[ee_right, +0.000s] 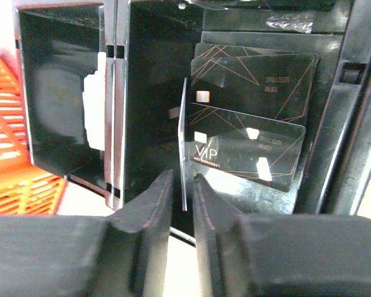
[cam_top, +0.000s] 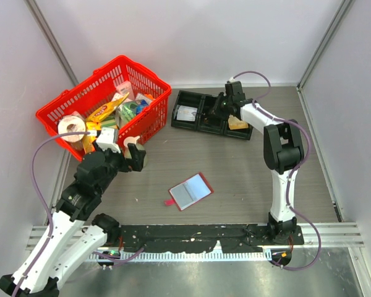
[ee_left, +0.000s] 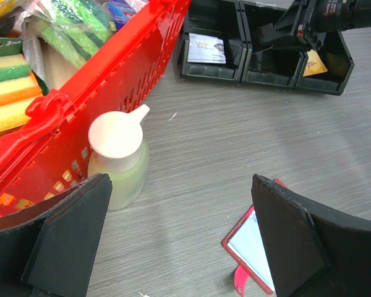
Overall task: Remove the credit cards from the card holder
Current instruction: Place the credit card in the storage box, then remove the credit card from the card holder.
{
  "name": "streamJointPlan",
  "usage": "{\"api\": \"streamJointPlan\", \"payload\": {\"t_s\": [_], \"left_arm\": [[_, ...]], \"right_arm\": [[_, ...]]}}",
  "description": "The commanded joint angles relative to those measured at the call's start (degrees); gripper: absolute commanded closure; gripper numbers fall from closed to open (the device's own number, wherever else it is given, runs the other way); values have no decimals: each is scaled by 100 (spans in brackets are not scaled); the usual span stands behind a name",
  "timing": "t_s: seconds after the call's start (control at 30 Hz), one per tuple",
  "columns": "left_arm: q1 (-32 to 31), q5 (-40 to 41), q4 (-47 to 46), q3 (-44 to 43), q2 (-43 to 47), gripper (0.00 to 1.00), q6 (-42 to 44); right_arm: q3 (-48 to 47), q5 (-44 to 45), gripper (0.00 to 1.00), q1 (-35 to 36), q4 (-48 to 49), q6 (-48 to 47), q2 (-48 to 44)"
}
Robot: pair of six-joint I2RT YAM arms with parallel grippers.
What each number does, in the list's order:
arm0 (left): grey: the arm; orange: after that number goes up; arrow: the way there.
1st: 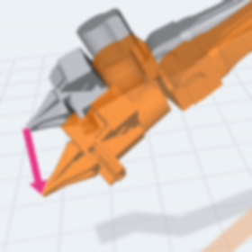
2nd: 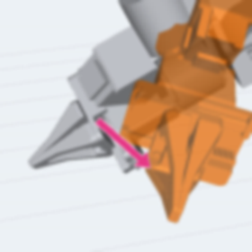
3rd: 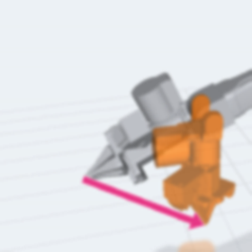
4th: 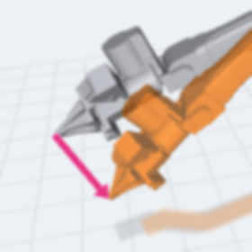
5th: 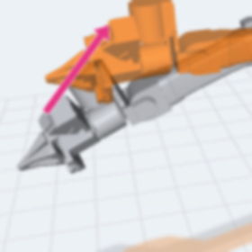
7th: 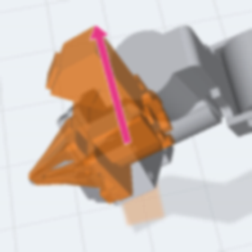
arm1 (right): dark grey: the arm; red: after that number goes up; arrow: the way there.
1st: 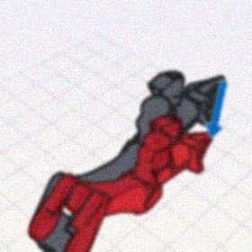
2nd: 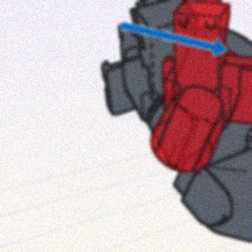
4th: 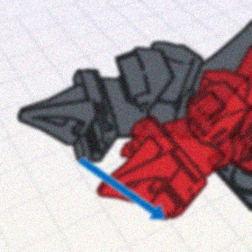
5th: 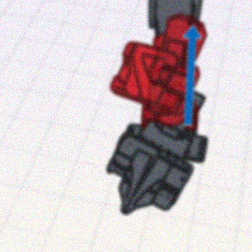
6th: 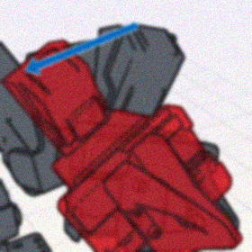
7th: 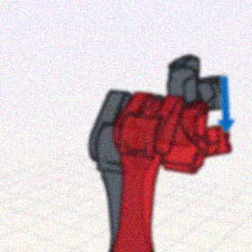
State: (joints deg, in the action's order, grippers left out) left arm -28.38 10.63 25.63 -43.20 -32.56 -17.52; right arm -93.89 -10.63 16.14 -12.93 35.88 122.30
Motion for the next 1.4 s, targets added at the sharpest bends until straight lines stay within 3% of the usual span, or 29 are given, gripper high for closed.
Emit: {"api": "streamJointPlan", "payload": {"t_s": [0.0, 0.13, 0.2, 0.4, 0.6, 0.9, 1.03, 1.2, 1.37], "left_arm": [[26, -351, -295, 5, -93, 0, 73], [26, -772, -322, -13, -286, 0, 73], [26, -966, -287, -57, -426, 0, 56], [26, -1441, -102, -232, -839, 0, -286], [-114, -1969, 144, -67, -1165, 0, -1261], [-1669, -820, -365, 1067, -1297, 1, -2887], [-2127, -220, -541, 1445, -1534, 3, -3477], [-2251, -202, -1033, 1859, -1815, 12, -3864], [-2321, -193, -1376, 2105, -2026, 31, -4075]], "right_arm": [[-262, 446, 63, -6, -359, -256, -355], [-86, 1045, 39, 3, -693, -564, -899], [19, 1300, 36, 20, -825, -748, -1207], [528, 1652, 33, 433, -1256, -1478, -2243], [1958, 1995, 30, 1696, -1081, -1935, -3536], [4430, 2223, 27, 3605, 254, -1733, -5039], [5029, 2373, 27, 4291, 773, -1716, -5120], [5205, 2539, 27, 4986, 1073, -1795, -4568], [5196, 2356, 30, 5337, 1529, -1742, -4039]]}}
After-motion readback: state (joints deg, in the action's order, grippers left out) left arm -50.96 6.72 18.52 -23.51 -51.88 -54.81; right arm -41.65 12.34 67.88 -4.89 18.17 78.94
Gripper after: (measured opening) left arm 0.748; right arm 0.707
